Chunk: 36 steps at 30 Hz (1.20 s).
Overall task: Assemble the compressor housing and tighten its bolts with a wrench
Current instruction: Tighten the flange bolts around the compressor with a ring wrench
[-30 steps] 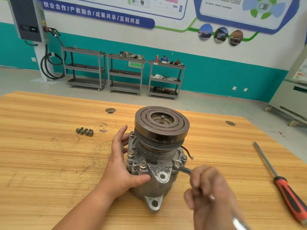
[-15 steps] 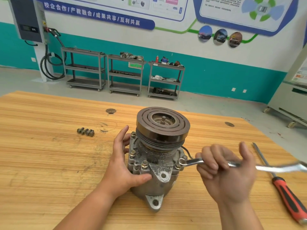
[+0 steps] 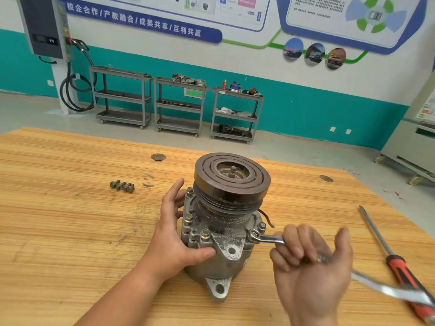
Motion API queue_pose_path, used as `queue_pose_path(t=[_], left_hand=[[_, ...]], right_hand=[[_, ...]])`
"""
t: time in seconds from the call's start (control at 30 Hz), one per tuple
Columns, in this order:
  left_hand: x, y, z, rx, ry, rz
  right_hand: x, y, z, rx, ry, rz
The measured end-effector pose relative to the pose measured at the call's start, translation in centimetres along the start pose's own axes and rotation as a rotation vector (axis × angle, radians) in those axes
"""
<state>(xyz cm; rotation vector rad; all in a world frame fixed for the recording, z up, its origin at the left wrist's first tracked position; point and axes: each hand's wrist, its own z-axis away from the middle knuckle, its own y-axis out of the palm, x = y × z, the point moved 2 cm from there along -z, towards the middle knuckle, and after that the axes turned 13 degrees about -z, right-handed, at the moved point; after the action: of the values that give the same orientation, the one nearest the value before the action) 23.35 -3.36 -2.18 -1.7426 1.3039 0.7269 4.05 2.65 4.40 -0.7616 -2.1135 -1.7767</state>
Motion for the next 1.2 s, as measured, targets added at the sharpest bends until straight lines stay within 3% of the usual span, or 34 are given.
queue_pose_path(t=[0.07,0.17,0.23,0.37,0.43,0.5,0.6,0.87,1.03,1.2], left_hand=[[0.0,0.0,0.0,-0.001,-0.004,0.007],[-0.1,0.0,0.0,-0.015,0.003,0.0],[-0.1,0.0,0.0,-0.019,0.004,-0.007],[0.0,0.0,0.1,-0.002,-0.016,-0.007],[0.0,0.0,0.1,0.004,-0.021,-0.006],[0.0,0.0,0.0,0.005,-0.025,-0.002],[-0.1,0.0,-0.1,0.005,-0.023,0.002],[-0.1,-0.1,0.0,0.007,-0.026,-0.014],[0.0,-0.1,0.0,0.006,-0.025,-0.015],[-0.2,-0.1,0.1,0.004,-0.023,-0.012]], right_hand=[[-0.8,0.5,2.1,-0.064,-0.099,0.157],[-4.2,0.6,4.1,0.087,-0.113,0.735],[-4.7,0.9,4.6,0.025,-0.152,0.772],[-1.6,2.1,3.7,0.059,-0.243,0.417],[0.1,1.7,2.7,0.164,-0.248,0.269],[0.7,0.5,0.9,0.227,-0.092,0.09],[1.5,-0.7,-3.0,0.227,0.102,0.029],[0.6,-1.0,-7.8,0.571,0.584,-0.126],[0.9,-1.1,-7.3,0.525,0.657,-0.112],[1.2,-2.1,-4.7,0.295,0.406,-0.005]])
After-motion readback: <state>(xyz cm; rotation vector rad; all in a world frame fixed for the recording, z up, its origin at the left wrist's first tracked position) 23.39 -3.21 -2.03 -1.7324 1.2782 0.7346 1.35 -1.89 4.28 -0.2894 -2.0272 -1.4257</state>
